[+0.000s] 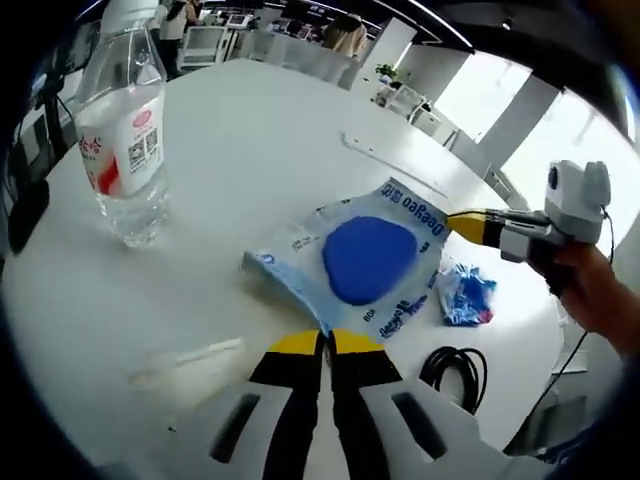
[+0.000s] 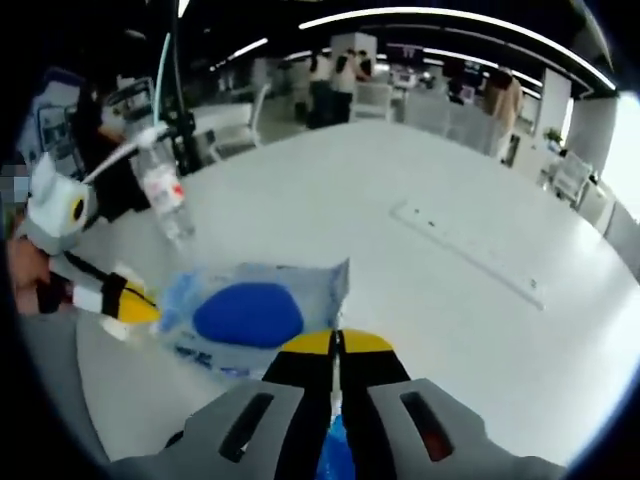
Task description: Arrange the tabletop items into an orderly group along one side of the table until the central work area is clear of visible clutter.
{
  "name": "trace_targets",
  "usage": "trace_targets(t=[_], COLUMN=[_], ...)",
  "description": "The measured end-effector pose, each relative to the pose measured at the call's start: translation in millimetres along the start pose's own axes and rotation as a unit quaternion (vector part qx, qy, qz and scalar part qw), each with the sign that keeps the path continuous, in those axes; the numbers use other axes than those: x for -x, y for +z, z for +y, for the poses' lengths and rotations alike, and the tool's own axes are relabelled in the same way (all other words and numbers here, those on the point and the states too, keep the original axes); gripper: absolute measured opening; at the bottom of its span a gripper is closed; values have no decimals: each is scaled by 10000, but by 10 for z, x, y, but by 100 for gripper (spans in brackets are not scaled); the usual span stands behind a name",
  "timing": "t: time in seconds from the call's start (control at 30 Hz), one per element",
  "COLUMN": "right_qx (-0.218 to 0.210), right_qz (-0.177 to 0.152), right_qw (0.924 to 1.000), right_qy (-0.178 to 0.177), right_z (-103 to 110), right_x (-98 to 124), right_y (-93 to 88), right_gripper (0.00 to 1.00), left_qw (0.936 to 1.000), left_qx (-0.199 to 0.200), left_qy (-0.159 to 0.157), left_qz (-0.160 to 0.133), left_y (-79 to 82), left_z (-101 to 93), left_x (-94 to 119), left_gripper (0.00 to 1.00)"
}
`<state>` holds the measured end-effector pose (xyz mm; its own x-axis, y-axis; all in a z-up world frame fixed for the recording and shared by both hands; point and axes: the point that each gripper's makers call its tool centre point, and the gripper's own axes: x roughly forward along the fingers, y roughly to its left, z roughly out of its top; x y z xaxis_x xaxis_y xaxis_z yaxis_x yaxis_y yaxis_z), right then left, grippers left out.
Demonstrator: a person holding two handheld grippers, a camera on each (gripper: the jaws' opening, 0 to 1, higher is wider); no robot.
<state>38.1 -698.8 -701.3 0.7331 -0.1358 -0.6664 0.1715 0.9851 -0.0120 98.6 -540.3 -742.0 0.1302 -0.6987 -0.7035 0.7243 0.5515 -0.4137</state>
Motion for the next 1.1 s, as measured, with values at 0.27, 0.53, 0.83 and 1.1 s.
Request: trace_targets(t=[0.27,0.53,0.83,1.1], right_qx=[-320,-591,-902,-1216], right_qz=[-151,-235,-87,2], right_qw=[9993,9980,9958,9924], right_qy=[-80,-51,-93,-196], right_z=[105,372,589,470], right_x=[181,246,104,98], right_y=[-64,-131,-389,-525], right_gripper=[0,0,0,0], left_qw=[9997,9991,9989,9988], left_qx=[33,-6,-272,-446], left_qy=[41,117,119,97], left_qz=[-249,-404,-369,-160], left_y=[312,531,645,546], left_z=[142,287,378,362], left_x=[-13,42,-10,-89], left_gripper=[0,0,0,0])
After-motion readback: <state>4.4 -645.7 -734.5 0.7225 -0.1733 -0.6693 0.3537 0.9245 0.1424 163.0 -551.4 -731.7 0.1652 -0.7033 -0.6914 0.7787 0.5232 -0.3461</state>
